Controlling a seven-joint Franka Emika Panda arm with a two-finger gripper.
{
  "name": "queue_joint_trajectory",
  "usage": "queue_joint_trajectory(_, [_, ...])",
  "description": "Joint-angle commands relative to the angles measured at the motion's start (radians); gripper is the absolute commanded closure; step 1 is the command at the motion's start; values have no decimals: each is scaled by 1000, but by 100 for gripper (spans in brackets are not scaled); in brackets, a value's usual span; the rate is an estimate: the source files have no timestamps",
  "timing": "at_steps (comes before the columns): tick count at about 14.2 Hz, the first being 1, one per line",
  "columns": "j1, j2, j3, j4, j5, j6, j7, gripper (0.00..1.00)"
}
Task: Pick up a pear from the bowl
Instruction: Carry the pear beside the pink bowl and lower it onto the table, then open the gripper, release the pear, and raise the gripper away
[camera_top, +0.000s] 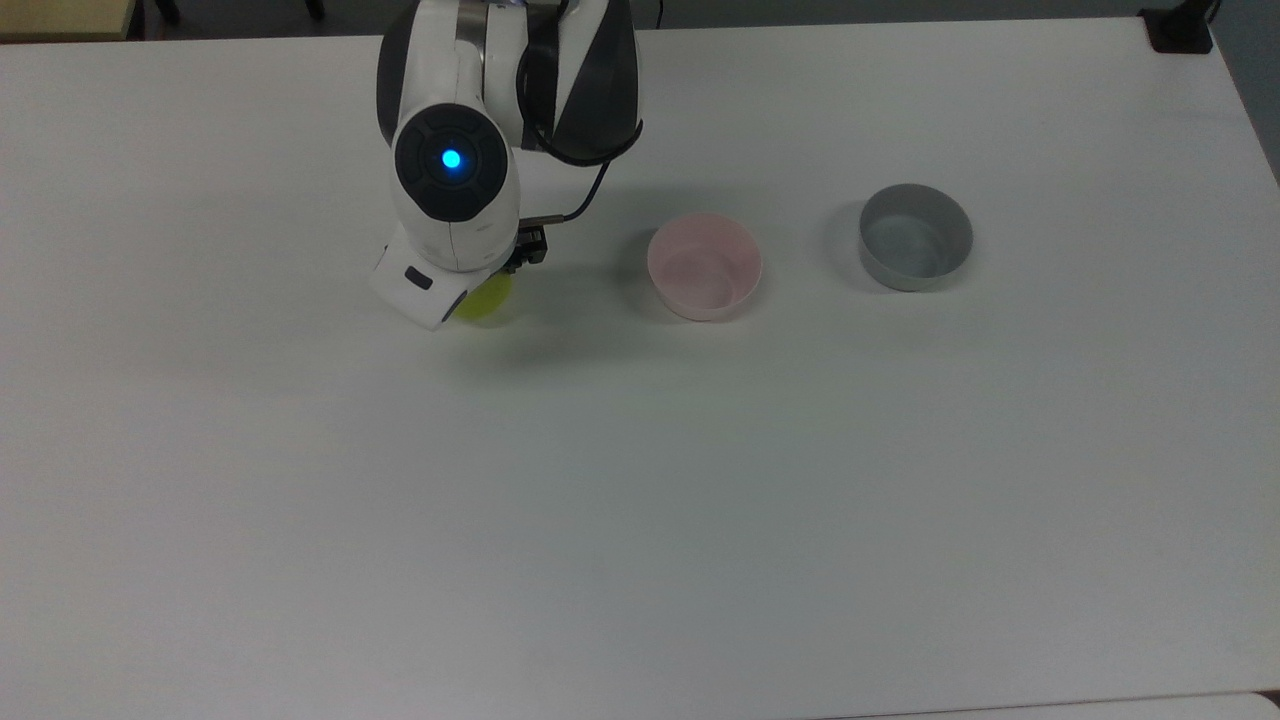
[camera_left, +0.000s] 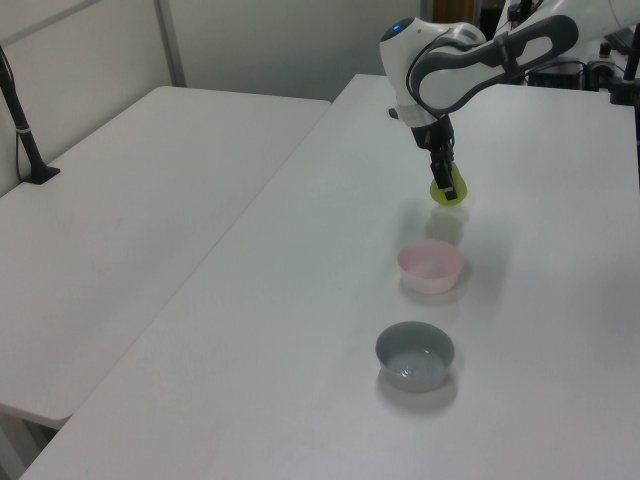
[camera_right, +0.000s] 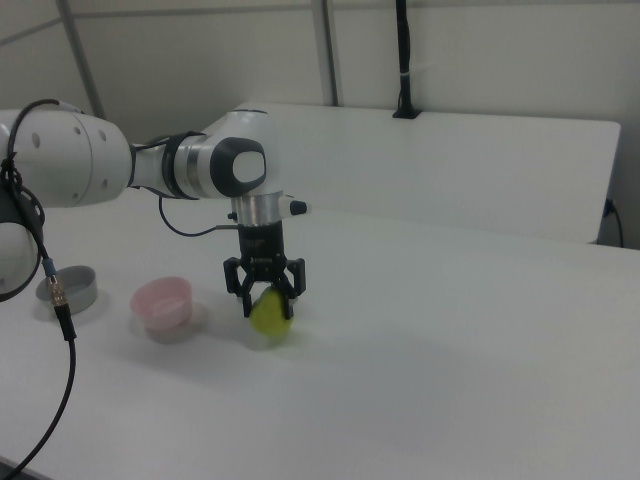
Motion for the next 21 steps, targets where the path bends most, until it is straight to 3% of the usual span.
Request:
queue_joint_trajectory(1, [10,-1,-3,-14,-20,33,27,6])
queue_joint_trajectory(2, [10,-1,-3,-14,-20,36,27,0])
queue_joint_trajectory(7, [4,-21,-3,-6,-19,21,27,0])
queue_joint_trajectory(13, [1,-211,-4,-3,3,-83,30,0])
queue_joint_trajectory(16, [-33,-294,-7,-3,50,-119,65,0])
queue_joint_trajectory(21, [-99,-347,-9,14,54,-130,110,0])
